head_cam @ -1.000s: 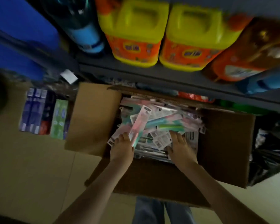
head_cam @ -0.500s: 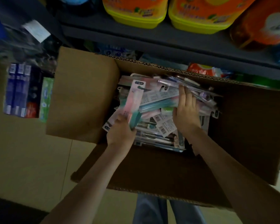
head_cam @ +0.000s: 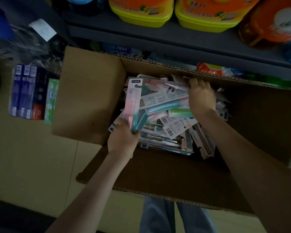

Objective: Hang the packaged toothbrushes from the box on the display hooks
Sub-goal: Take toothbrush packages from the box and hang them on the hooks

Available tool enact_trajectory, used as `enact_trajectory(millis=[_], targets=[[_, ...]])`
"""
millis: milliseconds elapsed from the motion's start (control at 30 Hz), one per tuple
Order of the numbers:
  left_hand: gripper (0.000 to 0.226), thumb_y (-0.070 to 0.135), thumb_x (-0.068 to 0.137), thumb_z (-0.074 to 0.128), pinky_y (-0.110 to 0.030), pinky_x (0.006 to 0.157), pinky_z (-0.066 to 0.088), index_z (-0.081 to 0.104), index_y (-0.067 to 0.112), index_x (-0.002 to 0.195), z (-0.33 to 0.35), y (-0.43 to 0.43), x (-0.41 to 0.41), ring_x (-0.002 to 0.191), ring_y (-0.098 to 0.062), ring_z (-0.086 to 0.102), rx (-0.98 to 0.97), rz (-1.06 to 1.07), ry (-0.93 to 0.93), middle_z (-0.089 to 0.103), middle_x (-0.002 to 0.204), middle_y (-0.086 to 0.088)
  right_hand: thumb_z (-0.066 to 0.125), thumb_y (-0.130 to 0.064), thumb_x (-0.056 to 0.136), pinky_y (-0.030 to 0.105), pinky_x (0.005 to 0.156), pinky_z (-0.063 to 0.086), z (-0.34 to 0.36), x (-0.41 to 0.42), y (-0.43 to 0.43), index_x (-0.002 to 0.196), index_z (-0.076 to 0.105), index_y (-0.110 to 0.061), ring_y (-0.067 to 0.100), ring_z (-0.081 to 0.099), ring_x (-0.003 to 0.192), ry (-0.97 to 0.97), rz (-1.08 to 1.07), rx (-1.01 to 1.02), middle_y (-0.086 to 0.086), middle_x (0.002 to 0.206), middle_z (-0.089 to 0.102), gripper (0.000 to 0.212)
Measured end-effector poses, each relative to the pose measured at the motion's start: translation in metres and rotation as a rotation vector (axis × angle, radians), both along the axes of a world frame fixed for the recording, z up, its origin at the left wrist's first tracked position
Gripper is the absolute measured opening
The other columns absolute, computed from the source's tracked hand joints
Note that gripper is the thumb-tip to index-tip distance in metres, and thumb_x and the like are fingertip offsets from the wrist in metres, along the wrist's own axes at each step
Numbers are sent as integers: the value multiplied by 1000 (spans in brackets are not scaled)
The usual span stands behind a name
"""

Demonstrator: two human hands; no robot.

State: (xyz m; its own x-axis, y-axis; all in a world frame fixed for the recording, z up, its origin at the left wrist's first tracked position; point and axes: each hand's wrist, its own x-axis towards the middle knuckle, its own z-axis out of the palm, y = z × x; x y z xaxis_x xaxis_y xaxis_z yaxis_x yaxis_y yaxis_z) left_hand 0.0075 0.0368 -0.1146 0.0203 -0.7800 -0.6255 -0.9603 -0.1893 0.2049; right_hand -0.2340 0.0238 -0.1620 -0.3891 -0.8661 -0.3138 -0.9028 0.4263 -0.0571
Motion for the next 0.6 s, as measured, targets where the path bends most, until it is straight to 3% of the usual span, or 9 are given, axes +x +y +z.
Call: enact_trajectory(millis=[100, 200, 333, 400, 500, 533, 600], targets=[[45, 33, 90, 64, -16, 48, 45, 42, 12, 123, 2, 3, 0, 88, -16, 66, -9, 3, 1, 59, 119, -9, 50, 16, 80, 47, 93, 43, 9, -1, 8, 120, 54, 4, 41, 53, 110, -33, 104, -129, 25, 118, 58, 42], [44, 32, 91, 64, -16, 48, 44, 42, 13, 123, 6, 5, 0, 83, -15, 63, -16, 9, 15, 59, 117, -8, 64, 24, 58, 39, 70, 51, 19, 0, 22, 100, 65, 3, 37, 61, 80, -94, 250, -411, 21, 87, 65, 47], [43, 31, 90, 65, -20, 47, 49, 40, 13, 119, 9, 3, 4, 70, -13, 60, -22, 76, 50, 63, 111, -9, 51, 23, 64, 33, 73, 43, 33, 21, 42, 107, 68, -2, 24, 52, 81, -253, 453, -573, 11, 84, 66, 53], [44, 32, 89, 66, -28, 52, 55, 40, 13, 119, 9, 0, 8, 75, -19, 66, -26, 91, 39, 63, 111, -10, 54, 14, 65, 32, 76, 33, 37, 34, 44, 103, 70, -7, 22, 46, 84, -271, 573, -470, 8, 85, 66, 46], [44, 32, 89, 67, -32, 56, 56, 40, 12, 118, 6, -4, 13, 85, -26, 68, -25, 78, -2, 61, 113, -12, 62, 6, 68, 39, 89, 26, 21, 42, 44, 106, 68, -16, 28, 48, 102, -227, 684, -60, 3, 103, 63, 45], [44, 33, 89, 66, -31, 56, 55, 40, 12, 118, 4, -5, 13, 86, -26, 67, -16, 68, -19, 61, 112, -12, 64, 6, 66, 45, 95, 27, 14, 44, 45, 105, 69, -17, 31, 47, 106, -211, 677, 13, 4, 107, 61, 46], [46, 35, 89, 65, -30, 57, 55, 40, 12, 120, 0, -5, 13, 85, -24, 67, 6, 45, -51, 61, 111, -11, 69, 6, 56, 54, 91, 39, -1, 50, 49, 95, 72, -16, 36, 54, 100, -159, 633, -5, 9, 104, 61, 45]])
